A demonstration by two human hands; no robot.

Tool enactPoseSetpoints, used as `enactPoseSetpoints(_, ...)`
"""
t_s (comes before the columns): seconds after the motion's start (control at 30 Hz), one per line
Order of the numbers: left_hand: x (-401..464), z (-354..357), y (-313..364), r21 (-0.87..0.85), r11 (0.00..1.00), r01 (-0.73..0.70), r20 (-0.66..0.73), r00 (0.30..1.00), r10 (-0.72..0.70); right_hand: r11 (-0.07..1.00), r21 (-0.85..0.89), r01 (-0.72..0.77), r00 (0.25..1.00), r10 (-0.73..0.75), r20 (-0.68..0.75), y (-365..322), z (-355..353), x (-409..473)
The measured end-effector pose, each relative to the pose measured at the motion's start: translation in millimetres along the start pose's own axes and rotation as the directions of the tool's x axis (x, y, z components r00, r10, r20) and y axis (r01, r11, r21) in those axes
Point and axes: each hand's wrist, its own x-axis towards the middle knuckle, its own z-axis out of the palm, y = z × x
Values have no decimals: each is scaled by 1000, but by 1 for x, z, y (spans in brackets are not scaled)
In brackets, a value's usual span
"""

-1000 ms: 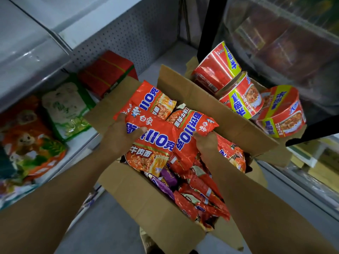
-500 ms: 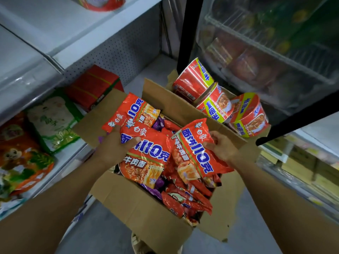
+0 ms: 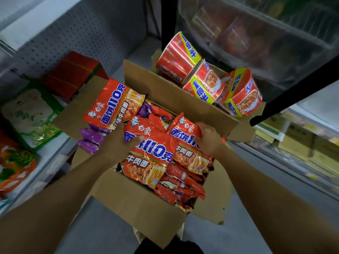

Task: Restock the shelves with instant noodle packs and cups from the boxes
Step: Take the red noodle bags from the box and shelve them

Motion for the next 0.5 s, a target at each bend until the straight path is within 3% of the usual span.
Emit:
enactPoseSetpoints(0.13, -1, 0, 2, 7, 1000, 0, -8, 1000, 0, 974, 157, -164, 968, 189, -164, 5, 9, -31)
enactPoseSetpoints(0.23, -4, 1, 5, -8, 1000, 5, -6, 1000, -5, 888, 302, -347, 838, 438, -324, 8, 17, -57)
enactPoseSetpoints(0.37, -5, -1, 4, -5, 1000, -6, -18, 1000, 6, 632, 673, -385, 789, 603, -115, 3, 39, -58)
enactPoseSetpoints(0.5, -6, -7, -1, -18, 1000, -14, -35, 999, 14, 416, 823, -387, 677, 734, -53, -12, 39, -44)
